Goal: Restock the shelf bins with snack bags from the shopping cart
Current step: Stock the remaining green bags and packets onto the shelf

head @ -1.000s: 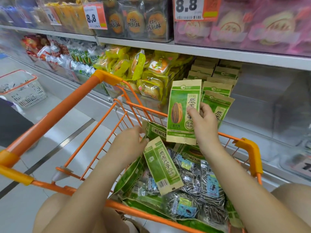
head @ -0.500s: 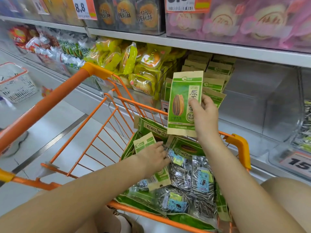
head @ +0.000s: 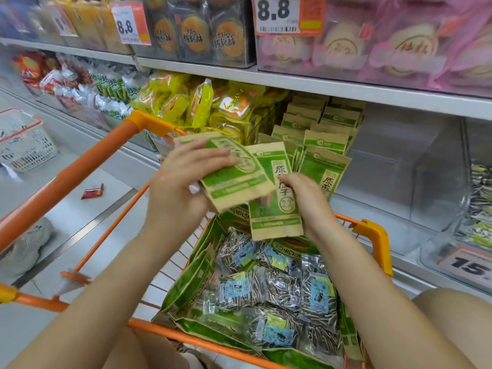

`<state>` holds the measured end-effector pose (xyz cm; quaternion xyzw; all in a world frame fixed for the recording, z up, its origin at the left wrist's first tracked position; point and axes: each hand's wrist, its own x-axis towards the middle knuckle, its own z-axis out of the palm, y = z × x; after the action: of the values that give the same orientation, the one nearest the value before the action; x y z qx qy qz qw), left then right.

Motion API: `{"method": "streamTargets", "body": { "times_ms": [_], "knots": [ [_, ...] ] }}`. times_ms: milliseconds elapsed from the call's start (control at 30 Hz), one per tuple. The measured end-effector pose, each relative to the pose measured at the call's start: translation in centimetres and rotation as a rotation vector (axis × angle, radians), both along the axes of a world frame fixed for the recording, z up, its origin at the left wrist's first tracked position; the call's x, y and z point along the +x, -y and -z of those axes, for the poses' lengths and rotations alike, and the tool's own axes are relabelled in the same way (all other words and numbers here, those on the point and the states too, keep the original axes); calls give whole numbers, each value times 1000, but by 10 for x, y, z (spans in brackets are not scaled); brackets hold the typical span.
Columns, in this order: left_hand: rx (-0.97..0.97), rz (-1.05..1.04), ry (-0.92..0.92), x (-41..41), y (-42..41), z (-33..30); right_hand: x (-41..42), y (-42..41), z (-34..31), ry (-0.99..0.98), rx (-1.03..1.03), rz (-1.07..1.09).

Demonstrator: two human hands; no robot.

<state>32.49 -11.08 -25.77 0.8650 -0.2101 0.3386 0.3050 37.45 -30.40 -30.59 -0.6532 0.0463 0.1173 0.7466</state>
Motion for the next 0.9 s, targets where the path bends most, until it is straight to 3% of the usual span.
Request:
{"method": "streamTargets", "body": {
  "times_ms": [100,267,300,400,467,533,633,767,833,900],
  "knots": [
    [99,128,-57,7,18,18,-6,1,-5,-173,285,-152],
    [171,197,-204,5,19,33,-5,4,-9,-102,310,-259],
    [41,171,-264,2,19,30,-4,5,-8,-87,292,-266],
    [-689,125,-564,-2,24,22,-2,5,-5,-59,204,-247],
    [-866,185,-812,2,36,23,-5,1,-5,-52,171,-238],
    [-824,175,-867,3,54,28,-6,-3,-6,-77,185,-223],
    [-856,102,-733,12,74,29,-7,4,-14,-60,147,-237],
    [-811,158,-753,24,93,23,-15,40,-33,-29,85,-267],
    [-690,180,-791,23,103,22,-21,64,-39,-52,103,-175],
    [-432,83,-725,26,107,25,-30,90,-44,-77,84,-31]
  ]
}}
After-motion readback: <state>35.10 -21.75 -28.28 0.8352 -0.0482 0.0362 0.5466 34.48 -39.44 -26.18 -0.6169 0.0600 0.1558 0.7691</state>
